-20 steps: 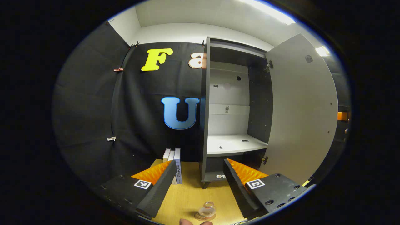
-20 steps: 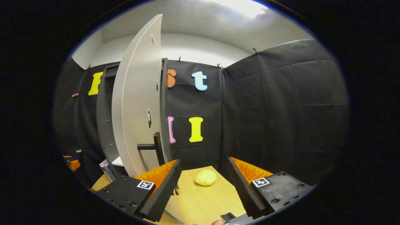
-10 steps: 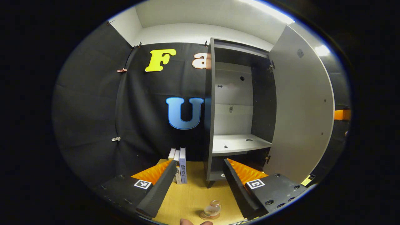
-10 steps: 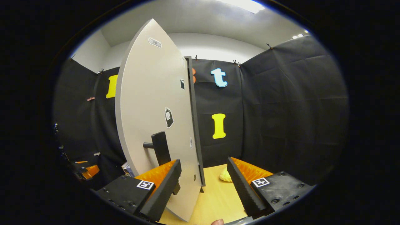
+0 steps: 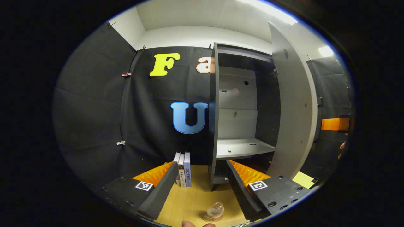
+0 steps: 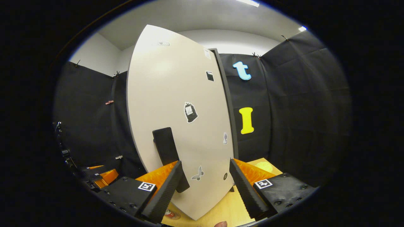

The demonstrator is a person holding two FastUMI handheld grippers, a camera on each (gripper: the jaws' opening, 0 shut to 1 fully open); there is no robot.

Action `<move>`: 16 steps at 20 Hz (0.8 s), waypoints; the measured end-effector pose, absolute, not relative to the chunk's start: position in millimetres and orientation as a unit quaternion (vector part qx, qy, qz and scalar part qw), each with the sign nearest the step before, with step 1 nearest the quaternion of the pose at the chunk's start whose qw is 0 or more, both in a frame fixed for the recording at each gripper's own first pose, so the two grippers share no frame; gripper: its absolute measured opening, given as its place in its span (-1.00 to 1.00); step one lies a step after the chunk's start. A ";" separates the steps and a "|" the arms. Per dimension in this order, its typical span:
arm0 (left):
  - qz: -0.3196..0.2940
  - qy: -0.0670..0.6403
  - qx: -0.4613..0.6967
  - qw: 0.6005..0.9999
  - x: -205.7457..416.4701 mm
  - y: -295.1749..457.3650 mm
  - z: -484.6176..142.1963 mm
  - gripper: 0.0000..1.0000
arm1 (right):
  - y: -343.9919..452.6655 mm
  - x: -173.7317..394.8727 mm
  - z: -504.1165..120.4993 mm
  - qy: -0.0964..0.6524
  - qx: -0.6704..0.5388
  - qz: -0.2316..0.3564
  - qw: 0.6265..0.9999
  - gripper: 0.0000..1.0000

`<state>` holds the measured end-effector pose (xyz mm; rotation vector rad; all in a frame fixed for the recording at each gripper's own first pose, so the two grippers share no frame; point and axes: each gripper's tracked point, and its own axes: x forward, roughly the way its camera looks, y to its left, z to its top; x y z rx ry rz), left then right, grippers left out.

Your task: Open the cabinet door with the right hand, grasp the bottle in the cabinet with the left hand and place it on the coaster, then close the cabinet door with the right hand.

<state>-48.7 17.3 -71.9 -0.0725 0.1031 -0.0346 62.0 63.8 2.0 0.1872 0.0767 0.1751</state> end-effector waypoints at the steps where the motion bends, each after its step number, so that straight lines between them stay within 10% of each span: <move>1: -0.014 0.050 -0.036 0.998 -48.5 19.4 -70.0 0.89 | 67.5 61.6 1.6 0.041 0.091 0.094 0.991 1.00; 16: -0.022 0.032 -0.029 0.999 -41.7 2.4 -45.2 0.89 | 43.8 58.3 -2.3 0.036 0.054 0.079 0.995 0.96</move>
